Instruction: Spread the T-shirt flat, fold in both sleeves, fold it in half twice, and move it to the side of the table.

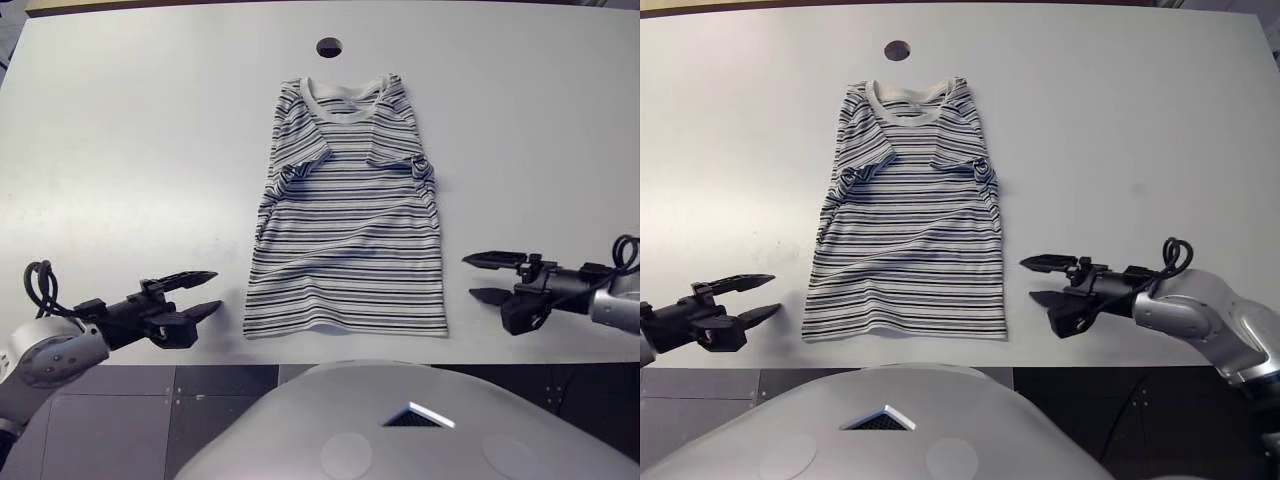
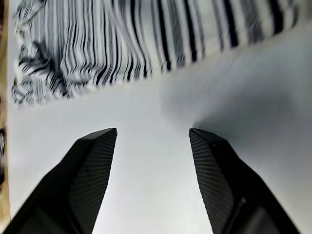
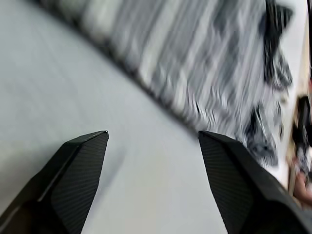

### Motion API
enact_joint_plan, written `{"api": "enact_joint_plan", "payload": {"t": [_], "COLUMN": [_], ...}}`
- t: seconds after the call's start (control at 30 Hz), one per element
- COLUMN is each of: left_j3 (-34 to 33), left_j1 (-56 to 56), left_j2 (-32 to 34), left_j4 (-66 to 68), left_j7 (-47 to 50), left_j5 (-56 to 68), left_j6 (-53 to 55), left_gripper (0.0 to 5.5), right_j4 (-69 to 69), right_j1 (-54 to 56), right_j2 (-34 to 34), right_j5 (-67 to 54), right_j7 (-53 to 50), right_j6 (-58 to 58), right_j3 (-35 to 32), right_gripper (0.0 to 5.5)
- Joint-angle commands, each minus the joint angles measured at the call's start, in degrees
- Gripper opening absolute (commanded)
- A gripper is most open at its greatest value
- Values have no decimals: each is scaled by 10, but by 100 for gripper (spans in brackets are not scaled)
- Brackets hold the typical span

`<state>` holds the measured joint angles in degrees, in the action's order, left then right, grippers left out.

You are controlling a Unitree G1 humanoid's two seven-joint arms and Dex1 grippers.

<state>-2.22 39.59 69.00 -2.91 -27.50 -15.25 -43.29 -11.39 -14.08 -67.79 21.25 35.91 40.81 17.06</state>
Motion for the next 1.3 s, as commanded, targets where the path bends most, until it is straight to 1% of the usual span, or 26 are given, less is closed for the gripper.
{"api": "enact_joint_plan", "payload": {"t": [0.03,0.1,0.23,0.4,0.53,0.6,0.7,0.73,0.9,1.03,1.07,1.23,1.3], "left_j3": [52,73,111,142,165,172,179,182,187,189,188,182,180], "left_j1": [-53,-75,-108,-136,-157,-164,-167,-166,-165,-168,-166,-157,-157], "left_j2": [-1,-7,-12,-18,-29,-31,-32,-33,-35,-44,-45,-43,-50], "left_j4": [-1,-7,-5,12,29,37,44,44,54,60,59,38,26], "left_j7": [-59,-78,-109,-132,-140,-143,-143,-143,-138,-134,-133,-147,-156], "left_j5": [-31,-28,-22,-16,-14,-14,-7,-2,3,23,37,152,222], "left_j6": [-3,-10,-20,-25,-33,-37,-46,-50,-60,-68,-71,-84,-89], "left_gripper": [278,278,278,278,216,183,116,106,11,10,10,10,10], "right_j4": [-8,-17,-34,-13,24,36,45,48,60,73,76,76,55], "right_j1": [38,54,73,98,103,101,97,96,94,96,96,81,66], "right_j2": [40,49,51,68,82,86,87,87,93,103,105,96,81], "right_j5": [13,1,-27,-25,-9,-6,-10,-9,-10,-11,-14,-47,-110], "right_j7": [83,117,163,185,177,170,167,167,164,160,158,139,121], "right_j6": [0,0,-7,5,24,30,42,46,57,61,62,51,34], "right_j3": [71,97,120,138,146,145,143,143,145,146,144,116,74], "right_gripper": [341,341,341,341,346,309,232,221,110,23,14,14,14]}}
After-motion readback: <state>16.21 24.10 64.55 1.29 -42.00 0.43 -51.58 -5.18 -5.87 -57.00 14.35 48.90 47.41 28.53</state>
